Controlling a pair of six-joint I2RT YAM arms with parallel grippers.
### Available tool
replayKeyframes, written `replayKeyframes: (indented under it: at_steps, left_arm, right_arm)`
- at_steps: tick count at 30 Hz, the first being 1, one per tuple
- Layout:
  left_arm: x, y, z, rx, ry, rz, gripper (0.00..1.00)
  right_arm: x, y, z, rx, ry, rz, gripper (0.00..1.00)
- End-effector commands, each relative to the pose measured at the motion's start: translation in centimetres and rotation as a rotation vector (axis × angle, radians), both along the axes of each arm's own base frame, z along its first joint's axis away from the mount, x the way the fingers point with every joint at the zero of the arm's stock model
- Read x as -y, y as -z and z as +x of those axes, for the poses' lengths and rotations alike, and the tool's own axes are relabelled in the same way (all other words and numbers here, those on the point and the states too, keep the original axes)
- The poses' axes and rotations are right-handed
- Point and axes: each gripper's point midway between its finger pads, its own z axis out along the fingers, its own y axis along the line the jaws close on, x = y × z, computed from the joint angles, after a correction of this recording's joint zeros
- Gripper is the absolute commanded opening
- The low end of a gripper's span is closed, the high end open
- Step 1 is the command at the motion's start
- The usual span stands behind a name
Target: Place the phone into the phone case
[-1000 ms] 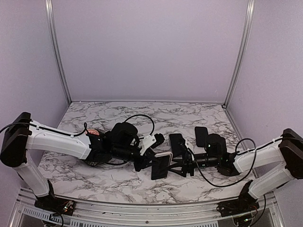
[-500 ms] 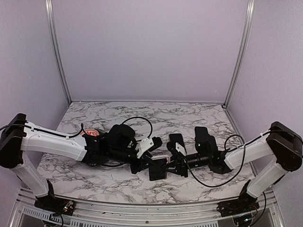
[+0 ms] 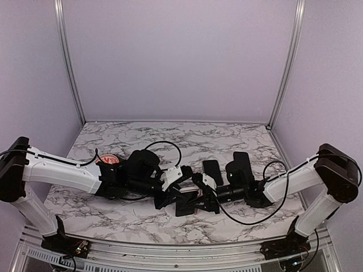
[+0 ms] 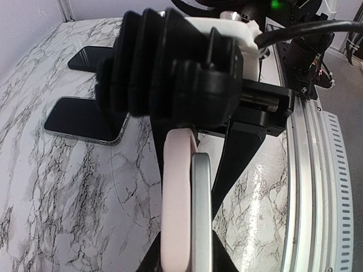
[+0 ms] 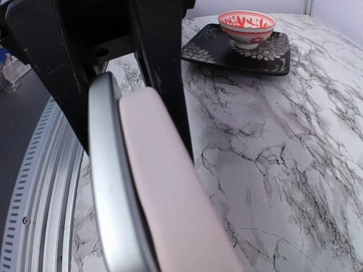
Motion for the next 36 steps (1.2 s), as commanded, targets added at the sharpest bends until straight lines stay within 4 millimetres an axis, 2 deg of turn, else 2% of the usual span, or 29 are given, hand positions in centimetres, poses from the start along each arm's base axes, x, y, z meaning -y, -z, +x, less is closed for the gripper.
replayKeyframes:
  at_steps: [1, 3, 5, 9, 12, 17, 20, 22, 26, 29, 30, 33, 34, 36]
  left_arm:
    - [-0.3, 3.5, 1.7, -0.006, -0.080, 0.098, 0.10]
    - [-0.4, 3.4, 1.8, -0.001, -0.085, 0.097, 0.13]
    - [-0.4, 3.6, 1.8, -0.001, -0.085, 0.100, 0.26]
    - [-0.5, 3.4, 2.3, 0.011, -0.110, 0.094, 0.30]
    - [-0.5, 2.7, 2.5, 0.024, -0.121, 0.069, 0.45]
    - [-0.8, 2.0, 2.0, 0.037, -0.094, 0.058, 0.68]
    - [-1.7, 1.3, 1.5, 0.059, -0.078, 0.044, 0.88]
    - [-2.3, 0.4, 0.9, 0.072, -0.058, 0.023, 0.93]
    - [-3.4, -1.8, -0.7, 0.064, -0.017, -0.041, 0.94]
    - [-4.1, -3.1, -2.1, 0.062, 0.030, -0.089, 0.88]
    - [-4.2, -3.3, -2.4, 0.062, 0.041, -0.097, 0.83]
    - [-4.4, -3.7, -2.5, 0.042, 0.032, -0.095, 0.56]
    - [-4.4, -3.9, -2.8, 0.029, 0.044, -0.096, 0.51]
    - [-4.4, -4.1, -3.5, 0.009, 0.070, -0.103, 0.48]
  right_arm:
    - [-1.5, -0.1, -1.7, 0.009, -0.080, -0.009, 0.21]
    - [-1.5, -0.2, -1.7, 0.015, -0.081, -0.009, 0.17]
    - [-1.5, -0.4, -1.7, 0.021, -0.081, -0.004, 0.16]
    - [-1.3, -0.5, -2.1, 0.023, -0.096, -0.001, 0.10]
    - [-1.3, -0.4, -2.3, 0.018, -0.104, 0.000, 0.02]
    - [-1.2, 0.0, -2.3, 0.024, -0.107, -0.007, 0.00]
    - [-1.0, -0.3, -2.5, 0.031, -0.114, -0.013, 0.00]
    - [-0.9, -0.9, -2.6, 0.041, -0.119, -0.012, 0.00]
    - [-0.8, -2.5, -3.0, 0.065, -0.140, 0.006, 0.00]
    - [-0.9, -3.5, -3.2, 0.096, -0.161, 0.010, 0.00]
    - [-1.0, -3.8, -3.3, 0.104, -0.172, 0.010, 0.00]
    - [-1.6, -4.9, -3.1, 0.135, -0.195, 0.018, 0.00]
    - [-1.7, -5.2, -3.1, 0.145, -0.201, 0.021, 0.01]
    - [-2.1, -5.8, -2.8, 0.163, -0.211, 0.026, 0.01]
